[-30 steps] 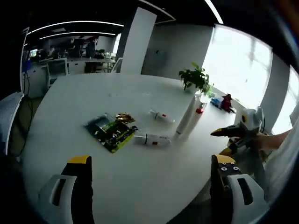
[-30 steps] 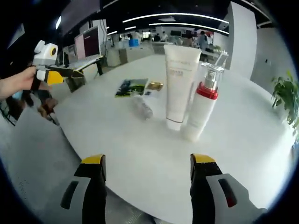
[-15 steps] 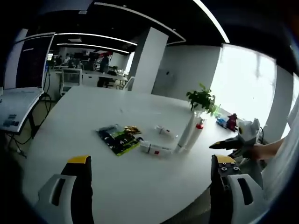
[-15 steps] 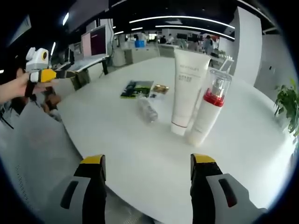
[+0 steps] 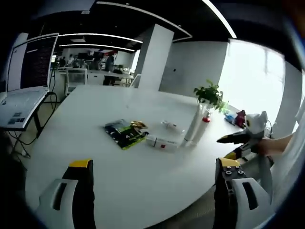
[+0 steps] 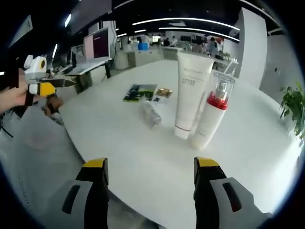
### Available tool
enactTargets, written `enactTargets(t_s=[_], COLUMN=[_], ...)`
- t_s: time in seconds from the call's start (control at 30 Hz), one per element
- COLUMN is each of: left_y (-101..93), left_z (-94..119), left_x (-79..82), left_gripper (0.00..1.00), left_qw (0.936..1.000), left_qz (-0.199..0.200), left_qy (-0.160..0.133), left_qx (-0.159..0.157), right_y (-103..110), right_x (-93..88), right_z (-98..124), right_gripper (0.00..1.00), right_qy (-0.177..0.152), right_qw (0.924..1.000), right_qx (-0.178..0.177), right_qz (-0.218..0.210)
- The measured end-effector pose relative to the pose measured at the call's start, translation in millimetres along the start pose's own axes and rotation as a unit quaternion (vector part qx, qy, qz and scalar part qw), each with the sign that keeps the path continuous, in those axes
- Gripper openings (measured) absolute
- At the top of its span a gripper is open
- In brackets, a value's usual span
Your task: Arrange the skincare products in the storage area until every visible bottle or jar stands upright without overlapping.
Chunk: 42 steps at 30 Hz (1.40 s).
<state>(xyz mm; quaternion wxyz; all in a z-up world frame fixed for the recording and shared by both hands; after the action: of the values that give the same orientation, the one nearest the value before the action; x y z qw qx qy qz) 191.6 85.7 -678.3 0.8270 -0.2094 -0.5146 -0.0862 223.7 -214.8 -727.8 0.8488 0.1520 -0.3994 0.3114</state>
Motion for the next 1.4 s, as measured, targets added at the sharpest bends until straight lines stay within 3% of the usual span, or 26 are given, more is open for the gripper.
enactTargets(t_s=[0.2,0.67,0.83,1.2,1.4], left_y=[-4.8,-5.2,-4.7,-16.0,-23.0], left_z=[-2.2,-18.8,-17.5,-20.1,-19.6], left_x=[5.5,0.3,0.2,-6.2,-7.5], left_gripper=[0.99,0.96,0.91,0.87,0.85], left_qw=[0.9997,0.9974,0.9968,0.9962,0.9949], left_qz=[0.004,0.032,0.038,-0.006,-0.012], left_qy=[-0.015,-0.009,-0.01,0.017,0.023], left_qx=[-0.016,-0.064,-0.069,-0.085,-0.097], right_y=[0.6,2.0,4.9,5.6,28.2], right_x=[-1.0,-2.9,-1.7,47.1,84.1], right_z=[0.0,-6.8,-6.7,-2.0,-9.7], right_gripper=[0.73,0.71,0.7,0.7,0.7], right_qy=[0.01,0.041,0.043,0.04,0.029], right_qw=[0.9998,0.9979,0.9988,0.9959,0.9914], right_qx=[-0.01,-0.012,0.002,0.0,0.026], right_qz=[0.015,0.048,0.024,0.08,0.125])
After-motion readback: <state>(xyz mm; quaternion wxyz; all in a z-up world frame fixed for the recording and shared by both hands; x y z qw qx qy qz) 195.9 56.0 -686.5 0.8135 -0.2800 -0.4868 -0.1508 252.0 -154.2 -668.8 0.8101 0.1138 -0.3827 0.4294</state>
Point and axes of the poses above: the point that each gripper's makers call its tool centre point, and the gripper's own axes: z roughly backward along the fingers, y roughly to its left, x roughly out of its top, the point moved 4 cm from there along z, roughly backward along the fingers, and after that the axes turned 1 degree about -z, right-handed, at the moved point
